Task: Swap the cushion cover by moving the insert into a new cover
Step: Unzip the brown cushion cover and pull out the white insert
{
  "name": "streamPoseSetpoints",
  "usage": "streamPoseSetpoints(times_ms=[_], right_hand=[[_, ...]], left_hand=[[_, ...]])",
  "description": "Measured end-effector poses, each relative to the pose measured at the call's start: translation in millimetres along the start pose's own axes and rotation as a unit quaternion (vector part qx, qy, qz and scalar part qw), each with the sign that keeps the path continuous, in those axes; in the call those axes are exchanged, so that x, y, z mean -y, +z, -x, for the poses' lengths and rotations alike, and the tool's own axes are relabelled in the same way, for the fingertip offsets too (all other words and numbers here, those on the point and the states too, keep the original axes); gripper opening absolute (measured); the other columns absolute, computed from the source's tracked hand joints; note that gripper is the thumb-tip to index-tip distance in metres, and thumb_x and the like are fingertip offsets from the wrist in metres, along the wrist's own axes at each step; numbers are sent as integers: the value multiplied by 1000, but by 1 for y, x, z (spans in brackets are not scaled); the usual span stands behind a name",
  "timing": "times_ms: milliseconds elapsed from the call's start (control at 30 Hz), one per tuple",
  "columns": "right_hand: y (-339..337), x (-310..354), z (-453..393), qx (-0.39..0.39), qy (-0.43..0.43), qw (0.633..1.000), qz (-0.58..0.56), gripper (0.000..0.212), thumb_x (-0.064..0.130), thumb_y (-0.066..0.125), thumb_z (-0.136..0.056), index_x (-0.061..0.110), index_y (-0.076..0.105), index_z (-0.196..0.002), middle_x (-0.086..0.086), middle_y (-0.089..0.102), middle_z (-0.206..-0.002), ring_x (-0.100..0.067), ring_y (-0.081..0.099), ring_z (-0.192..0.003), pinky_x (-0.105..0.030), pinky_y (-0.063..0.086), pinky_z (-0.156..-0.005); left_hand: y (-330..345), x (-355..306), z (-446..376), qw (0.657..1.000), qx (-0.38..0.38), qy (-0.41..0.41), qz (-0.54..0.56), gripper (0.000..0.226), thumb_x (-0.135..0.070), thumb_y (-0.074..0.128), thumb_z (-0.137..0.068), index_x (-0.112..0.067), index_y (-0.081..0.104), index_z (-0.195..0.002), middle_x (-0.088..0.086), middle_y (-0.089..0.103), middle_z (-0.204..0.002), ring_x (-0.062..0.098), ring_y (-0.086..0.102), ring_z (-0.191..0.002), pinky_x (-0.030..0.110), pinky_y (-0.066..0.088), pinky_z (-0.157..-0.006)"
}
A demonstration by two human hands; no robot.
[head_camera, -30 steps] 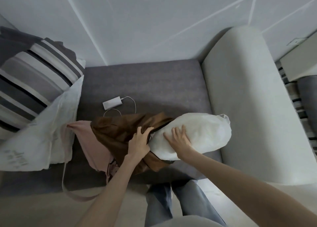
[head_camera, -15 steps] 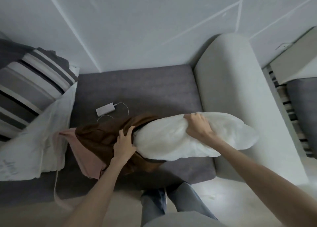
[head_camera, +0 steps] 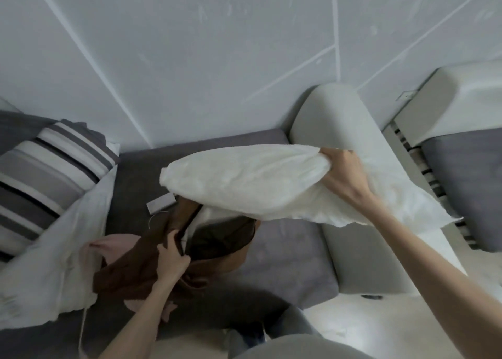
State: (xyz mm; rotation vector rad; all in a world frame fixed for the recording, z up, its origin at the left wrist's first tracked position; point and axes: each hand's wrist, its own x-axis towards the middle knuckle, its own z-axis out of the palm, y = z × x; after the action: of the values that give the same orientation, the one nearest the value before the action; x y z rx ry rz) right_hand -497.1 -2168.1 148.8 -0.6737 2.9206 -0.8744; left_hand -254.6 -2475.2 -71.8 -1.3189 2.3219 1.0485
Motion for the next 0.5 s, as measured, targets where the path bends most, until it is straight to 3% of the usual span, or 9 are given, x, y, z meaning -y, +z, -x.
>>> streamPoseSetpoints(times_ms=[167,267,367,500], right_hand=[[7,24,6,-36,22,998,-48,23,5,61,-68,5,40,-60,-14,38,-56,-19,24,-65,-36,27,-53],[-11,28,1,-89,39,990,-107,13,7,56,-65,1,45,-61,-16,34,-60,-10,30,-68,-37,32,-52],[-36,31,-11,-151,38,979,-133,3,10,47,-60,8,45,-60,-5,35,-59,-5,34,-64,-30,31,-52],[-42,35,-32,-144,10,981,-127,7,9,53,-64,7,47,-62,-6,39,-58,-9,37,-61,-30,30,-54]], left_hand=[[17,-6,25,1000,16,18,16,73,-11,60,-85,-38,24,-142,16,27,-142,39,52,-110,47,45,-88],[18,17,32,999,22,29,11,75,-7,60,-84,-39,23,-141,16,29,-138,31,53,-95,42,46,-79],[20,37,39,999,32,33,-29,74,-3,58,-84,-37,23,-140,14,31,-133,24,49,-82,40,49,-74],[30,35,50,998,24,45,-39,71,-6,59,-85,-37,24,-138,12,33,-131,28,55,-90,40,51,-75]])
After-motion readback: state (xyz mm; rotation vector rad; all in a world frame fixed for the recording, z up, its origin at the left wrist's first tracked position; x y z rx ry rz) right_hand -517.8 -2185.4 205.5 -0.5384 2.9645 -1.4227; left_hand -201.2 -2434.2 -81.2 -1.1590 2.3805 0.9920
